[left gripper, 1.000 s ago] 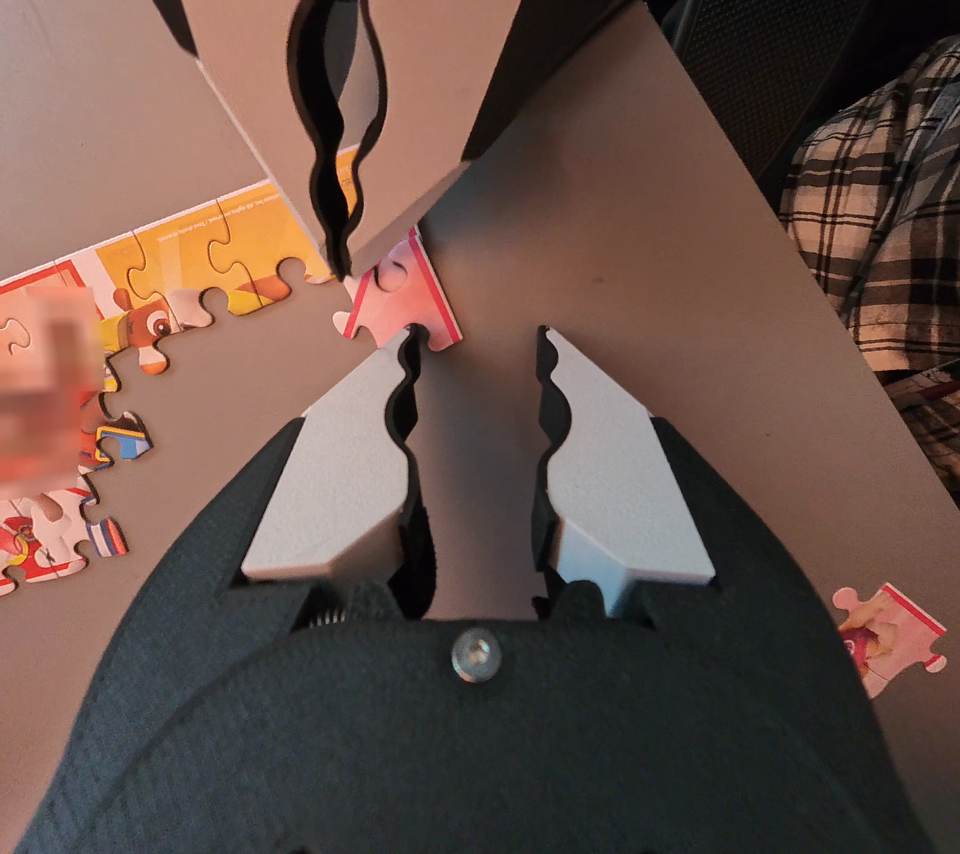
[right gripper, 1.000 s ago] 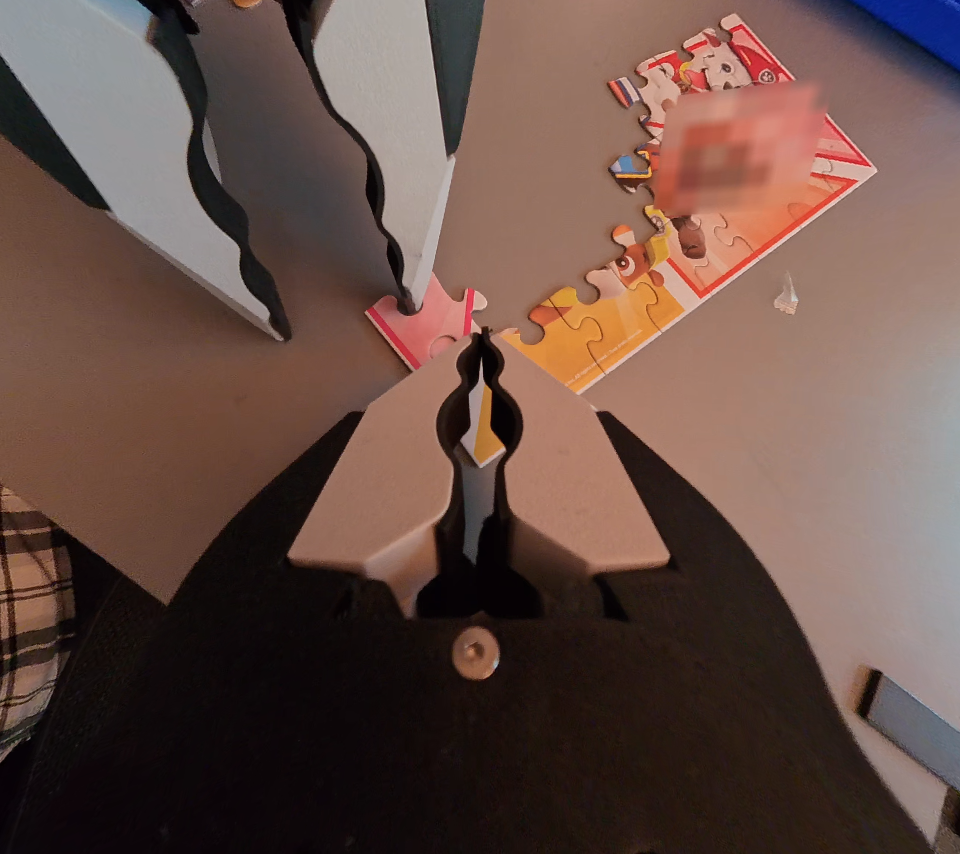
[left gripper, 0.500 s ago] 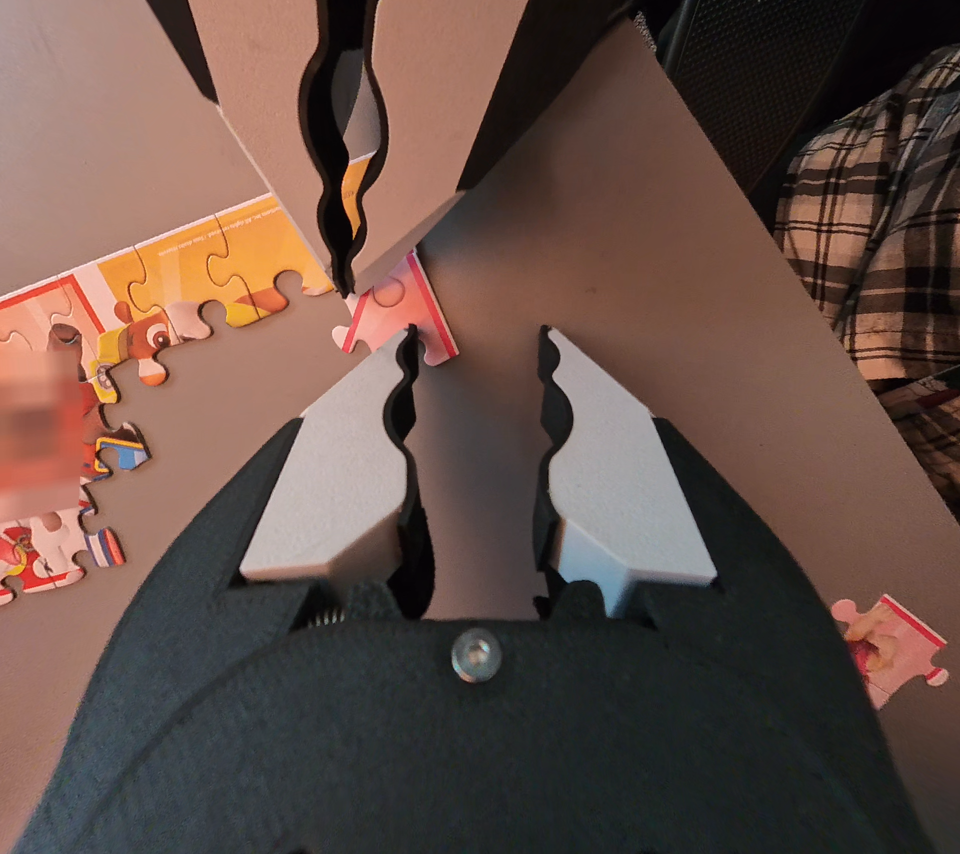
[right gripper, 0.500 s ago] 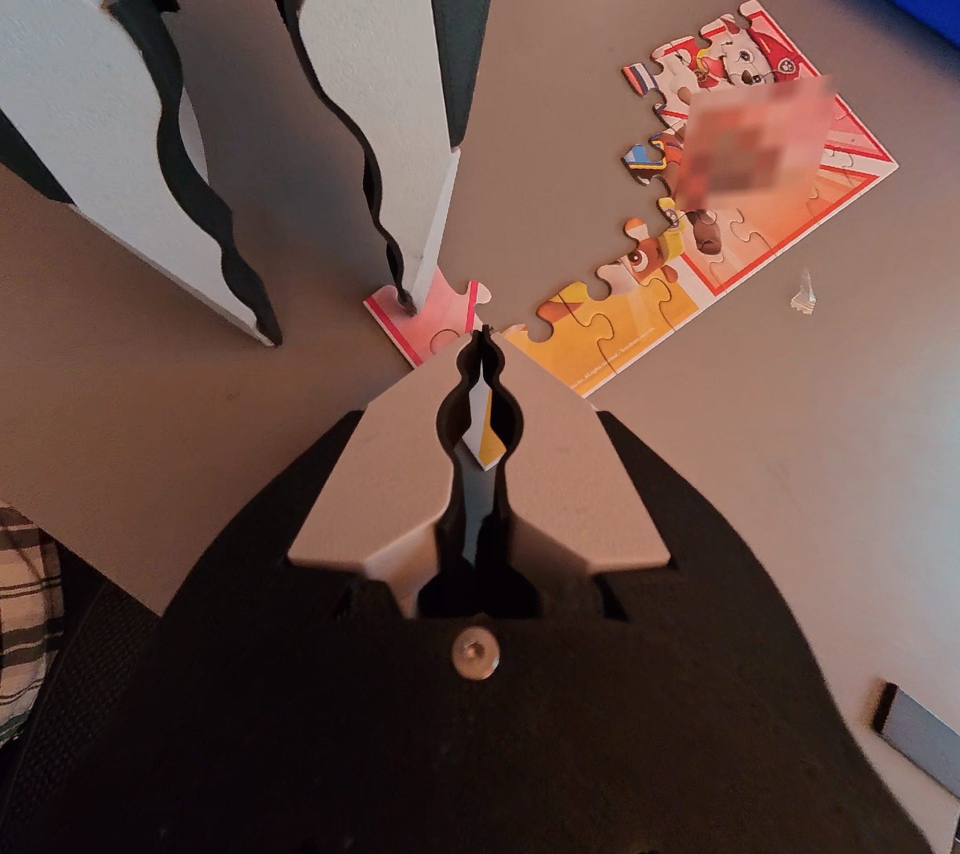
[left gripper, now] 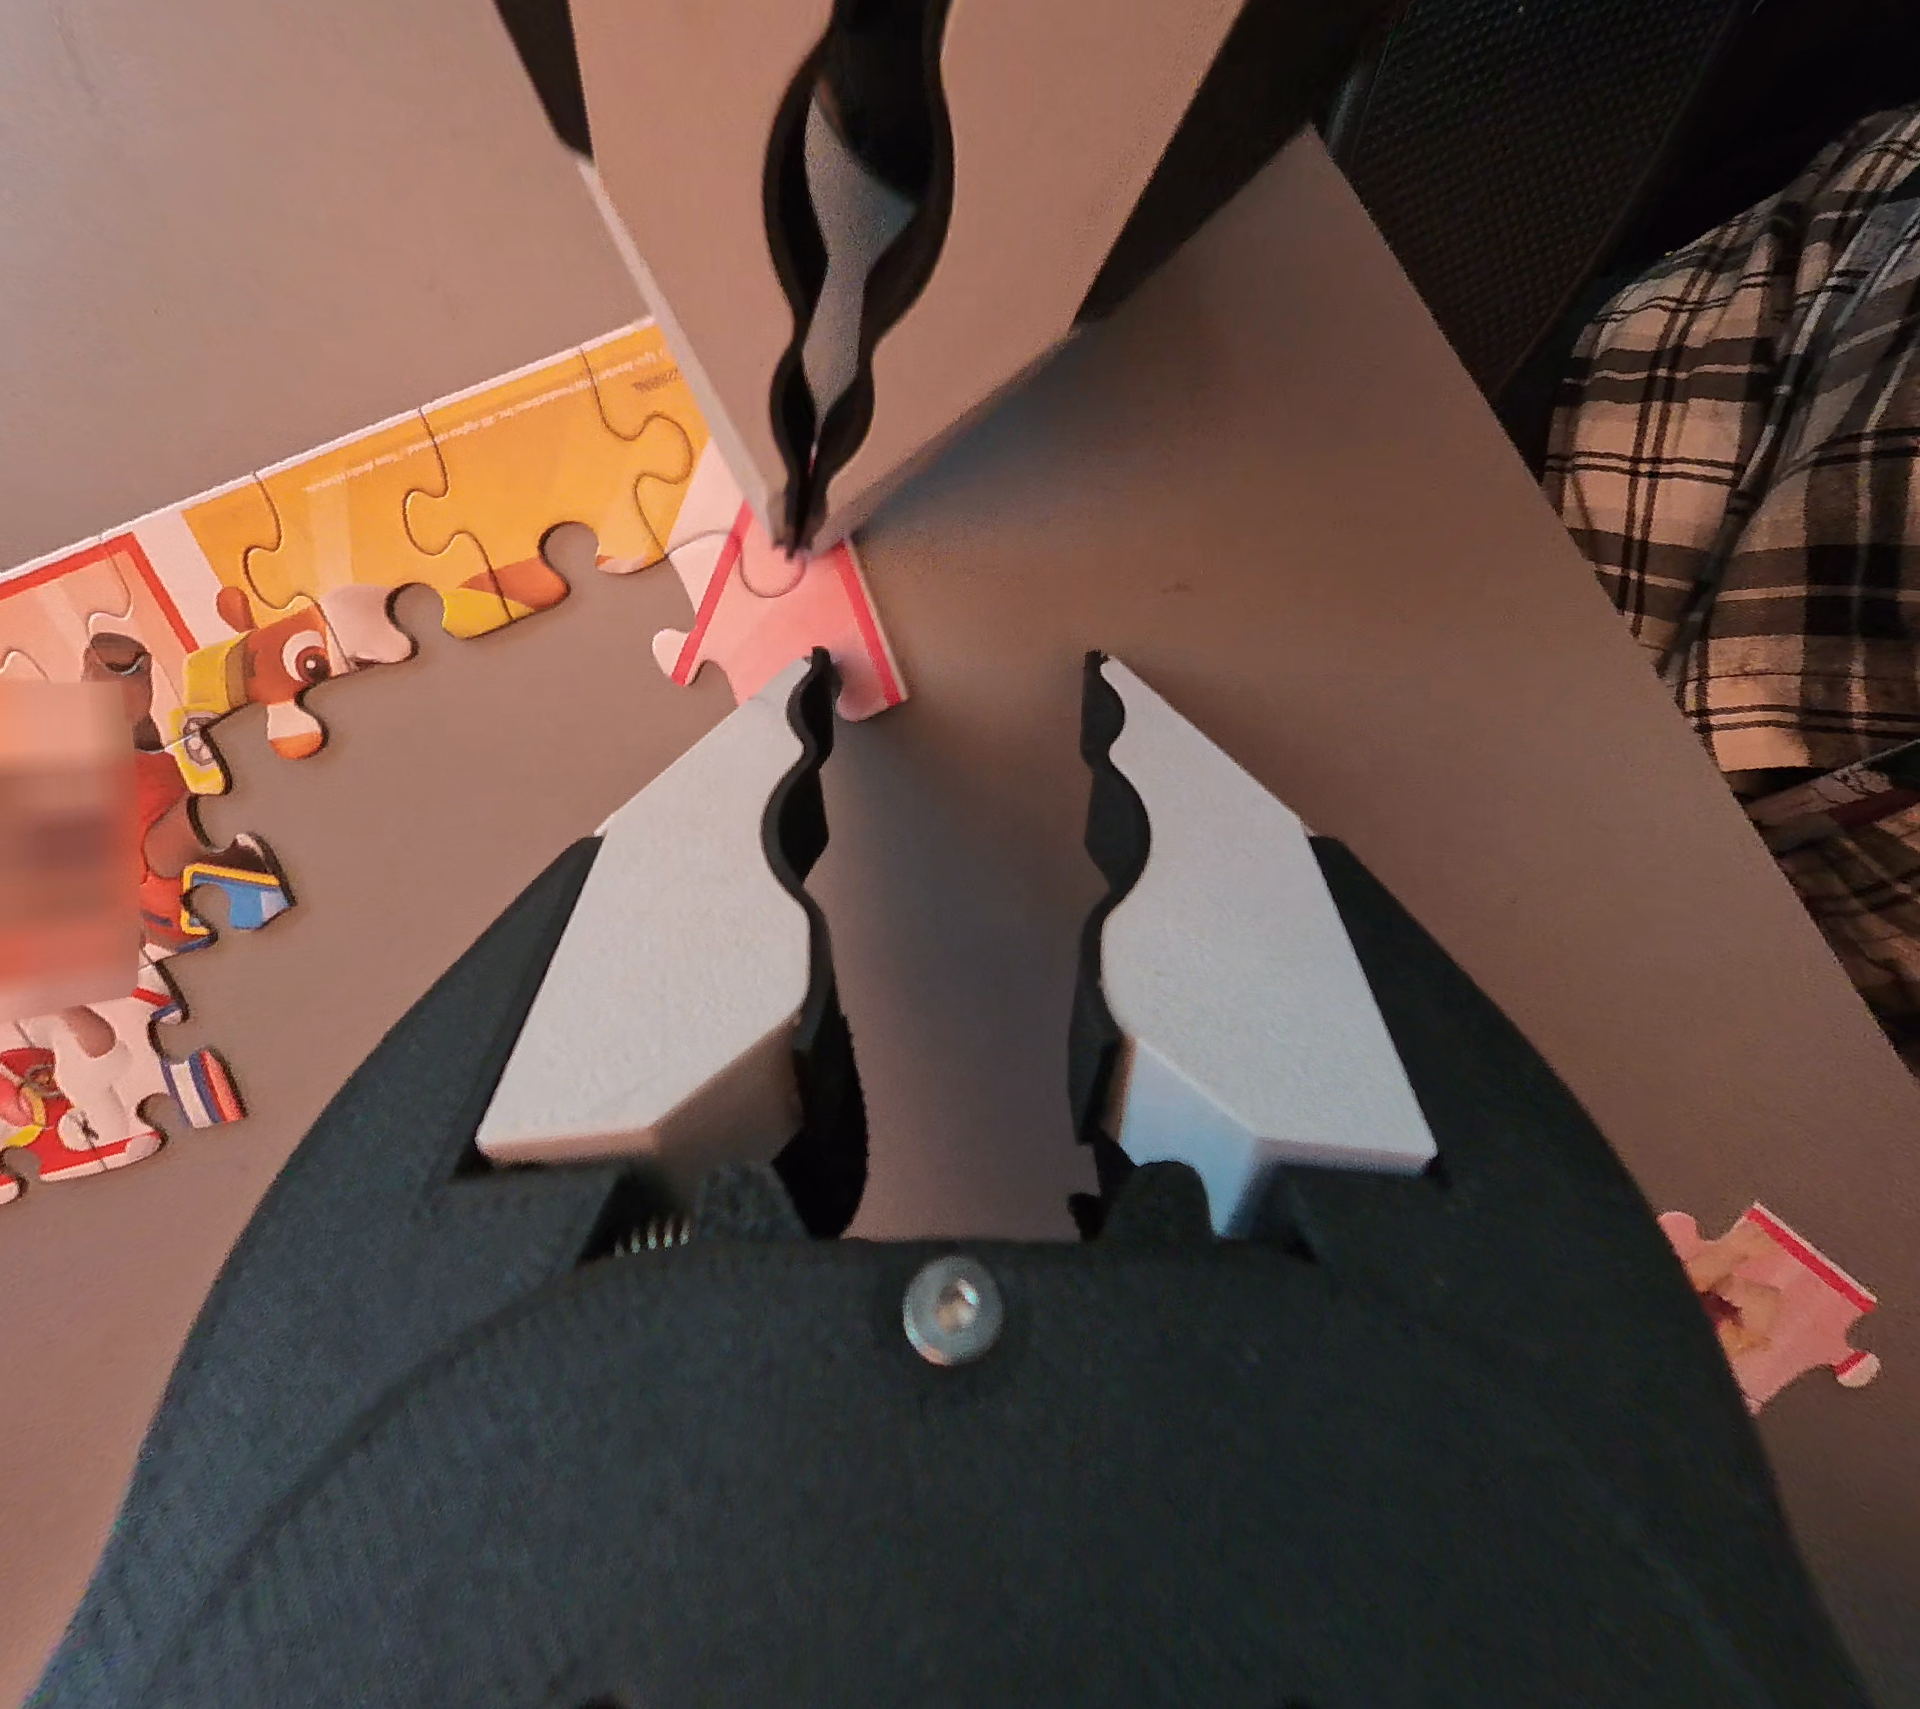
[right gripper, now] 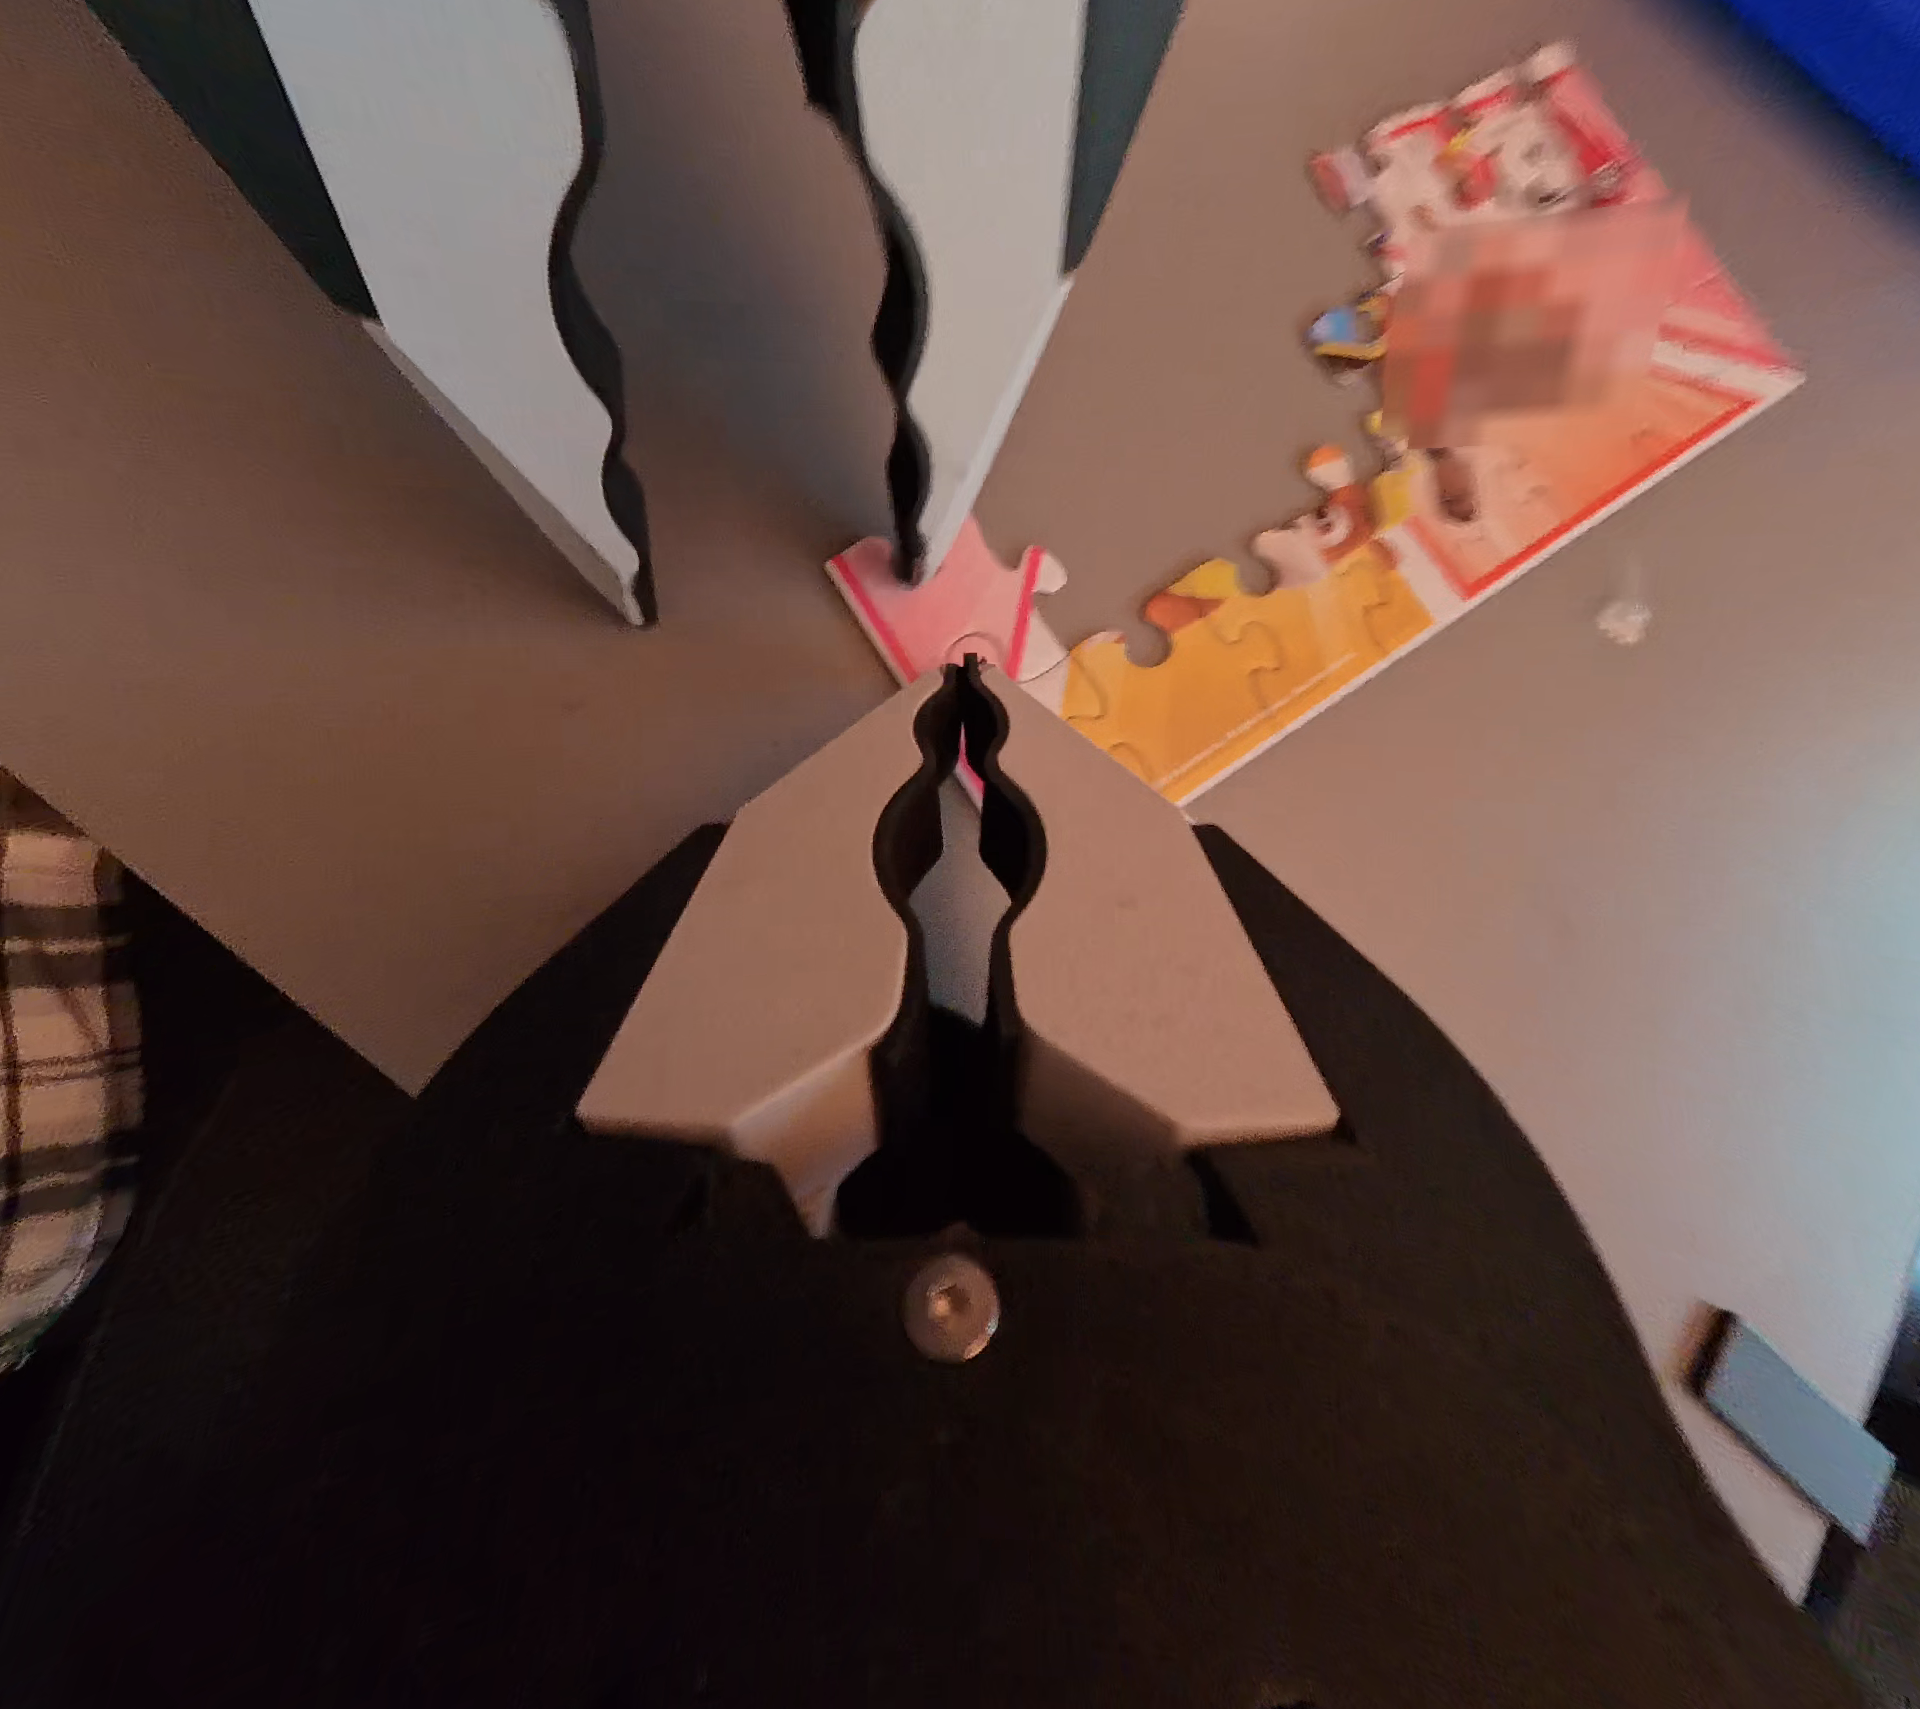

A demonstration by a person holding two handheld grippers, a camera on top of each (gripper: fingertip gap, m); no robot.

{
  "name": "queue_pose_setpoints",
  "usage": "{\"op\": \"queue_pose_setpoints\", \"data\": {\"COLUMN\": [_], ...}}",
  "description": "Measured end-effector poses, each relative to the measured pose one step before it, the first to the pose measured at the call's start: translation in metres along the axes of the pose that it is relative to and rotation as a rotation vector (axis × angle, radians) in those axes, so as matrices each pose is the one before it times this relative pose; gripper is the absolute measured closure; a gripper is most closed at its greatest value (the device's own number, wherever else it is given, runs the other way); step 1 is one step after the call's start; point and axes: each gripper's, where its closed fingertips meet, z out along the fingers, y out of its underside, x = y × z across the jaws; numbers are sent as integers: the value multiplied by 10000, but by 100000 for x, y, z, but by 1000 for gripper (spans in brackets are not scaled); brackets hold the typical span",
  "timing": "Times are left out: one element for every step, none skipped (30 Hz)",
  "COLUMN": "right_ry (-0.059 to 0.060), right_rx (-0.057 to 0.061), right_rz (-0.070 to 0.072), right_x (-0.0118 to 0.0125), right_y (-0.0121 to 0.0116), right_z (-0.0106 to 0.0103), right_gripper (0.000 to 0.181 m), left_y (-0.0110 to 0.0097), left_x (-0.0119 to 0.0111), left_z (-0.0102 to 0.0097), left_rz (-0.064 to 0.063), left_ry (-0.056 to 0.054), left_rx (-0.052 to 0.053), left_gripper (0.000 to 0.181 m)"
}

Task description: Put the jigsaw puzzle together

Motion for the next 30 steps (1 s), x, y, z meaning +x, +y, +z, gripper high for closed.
{"op": "queue_pose_setpoints", "data": {"right_ry": [0, 67, 331, 150, -251, -184, -121, 158, 311, -54, -131, -114, -163, 60, 329, 138, -20, 48, 28, -15, 13, -3, -58, -37, 12, -6, -22, 57, 181, 151], "right_rx": [-76, -213, -124, 119, -77, 100, -164, -215, 133, 183, -178, -331, 292, -176, -174, -46, -1, -63, -2, -18, -29, -34, -45, -98, -126, -70, -22, 16, 136, 332], "right_rz": [-101, -55, -131, 7, 146, -18, 58, -107, -70, 109, -24, -64, 133, 55, -94, 22, 9, -51, 6, 72, 35, 58, 58, 1, -17, -2, 24, 8, 24, 79], "right_x": [-110, 145, 530, 287, -286, -219, -5, 312, 475, -57, -290, -285, -158, 281, 573, 285, -18, 38, 45, 47, 102, 88, 15, 55, 119, 65, 24, 104, 234, 127], "right_y": [154, 168, -4, -160, 322, 73, 116, 82, -336, -342, 381, 750, -326, 240, 274, 117, 59, 132, 61, 125, 168, 137, 69, 120, 164, 100, 5, -46, -220, -553], "right_z": [218, -141, -335, -132, 347, 201, -176, -317, -330, -180, 252, 460, -38, -164, -161, -122, -56, 31, -5, -67, -73, -52, -34, -77, -79, -43, -14, -52, -244, -524], "right_gripper": [181, 181, 181, 181, 181, 181, 181, 181, 181, 181, 181, 180, 181, 181, 181, 181, 181, 181, 181, 181, 181, 181, 181, 181, 181, 181, 181, 181, 181, 181], "left_y": [6, -15, 12, -3, 2, 4, -24, -5, -11, -22, -46, -32, -28, -4, -51, -121, -162, 23, 194, 138, 62, 65, 154, 416, 713, 837, 892, 950, 983, 1093], "left_x": [-7, -4, -5, 1, -6, -10, -21, -23, -10, -7, -6, -8, -7, -9, 16, 64, 120, 76, -136, -289, -31, 85, 97, 154, 304, 350, 430, 511, 541, 525], "left_z": [7, 8, 7, 14, 22, 9, 11, 11, 25, 20, 33, 26, 23, 21, 34, 68, 66, -11, -170, -418, -619, -794, -896, -919, -924, -956, -964, -973, -985, -971], "left_rz": [-7, -19, -16, -14, -6, -17, -2, -3, 5, -3, -14, 0, 1, 3, -7, -7, 9, -11, -59, -93, -178, -192, -163, -153, -123, -114, -195, -241, -260, -277], "left_ry": [-2, 3, -3, -4, 0, -2, -10, -6, -7, -8, 1, 7, 1, -8, 4, 31, 51, 42, -69, -178, -42, -33, -137, -194, -189, -231, -199, -181, -185, -199], "left_rx": [-9, 16, 13, 24, 10, -1, 4, -21, -13, -1, 22, 11, 3, -24, 7, 51, 76, -10, -72, 51, 144, 181, 157, 40, -66, -54, -39, -8, 26, 19], "left_gripper": [134, 134, 134, 134, 134, 134, 134, 134, 135, 135, 134, 134, 134, 134, 134, 133, 132, 131, 132, 131, 131, 130, 130, 127, 126, 126, 125, 124, 123, 122]}}
